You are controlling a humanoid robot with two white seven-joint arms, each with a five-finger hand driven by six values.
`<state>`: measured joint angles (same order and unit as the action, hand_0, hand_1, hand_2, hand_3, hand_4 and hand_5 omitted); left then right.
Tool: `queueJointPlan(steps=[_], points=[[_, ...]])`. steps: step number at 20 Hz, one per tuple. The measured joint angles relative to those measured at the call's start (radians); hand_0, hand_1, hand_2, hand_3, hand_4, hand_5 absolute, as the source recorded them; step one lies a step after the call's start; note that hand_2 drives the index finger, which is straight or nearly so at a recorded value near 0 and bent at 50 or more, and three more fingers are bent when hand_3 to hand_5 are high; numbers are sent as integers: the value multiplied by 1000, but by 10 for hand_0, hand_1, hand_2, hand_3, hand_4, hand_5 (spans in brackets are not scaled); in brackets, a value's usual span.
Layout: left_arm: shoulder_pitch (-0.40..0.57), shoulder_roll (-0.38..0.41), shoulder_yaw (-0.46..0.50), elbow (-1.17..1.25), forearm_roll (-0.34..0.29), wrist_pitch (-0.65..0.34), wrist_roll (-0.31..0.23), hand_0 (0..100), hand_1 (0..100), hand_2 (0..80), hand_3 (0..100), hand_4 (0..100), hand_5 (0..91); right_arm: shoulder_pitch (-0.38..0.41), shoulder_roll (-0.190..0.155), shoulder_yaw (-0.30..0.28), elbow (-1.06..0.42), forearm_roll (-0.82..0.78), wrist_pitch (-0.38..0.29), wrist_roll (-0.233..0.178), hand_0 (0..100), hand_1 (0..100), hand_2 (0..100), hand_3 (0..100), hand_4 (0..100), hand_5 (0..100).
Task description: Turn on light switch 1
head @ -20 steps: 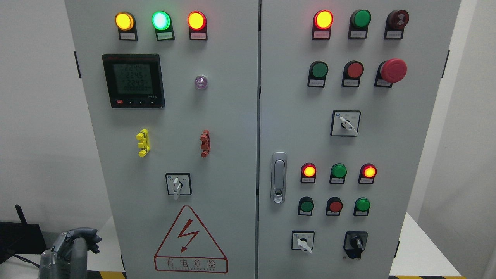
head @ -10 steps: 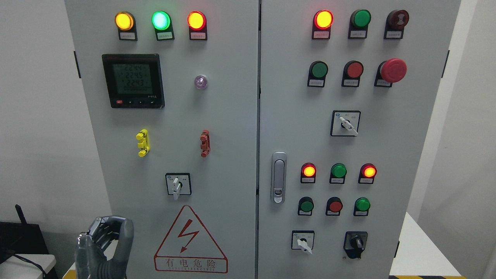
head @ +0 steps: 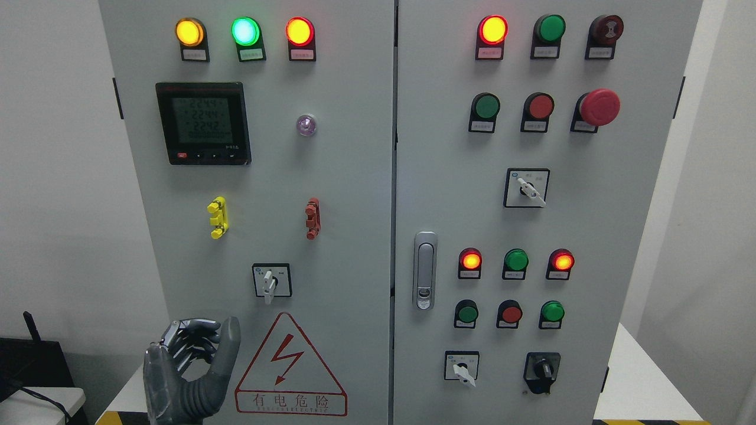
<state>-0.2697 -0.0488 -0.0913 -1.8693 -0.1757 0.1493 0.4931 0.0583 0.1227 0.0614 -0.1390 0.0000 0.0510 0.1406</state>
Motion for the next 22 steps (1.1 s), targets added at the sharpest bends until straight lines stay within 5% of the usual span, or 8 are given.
queueJointPlan(steps=[22], points=[[-105, -39, -92, 12, -72, 252, 157, 60, 514, 579, 784, 824, 765, 0, 0, 0, 0, 0, 0, -3, 120, 389, 0, 0, 0, 0]])
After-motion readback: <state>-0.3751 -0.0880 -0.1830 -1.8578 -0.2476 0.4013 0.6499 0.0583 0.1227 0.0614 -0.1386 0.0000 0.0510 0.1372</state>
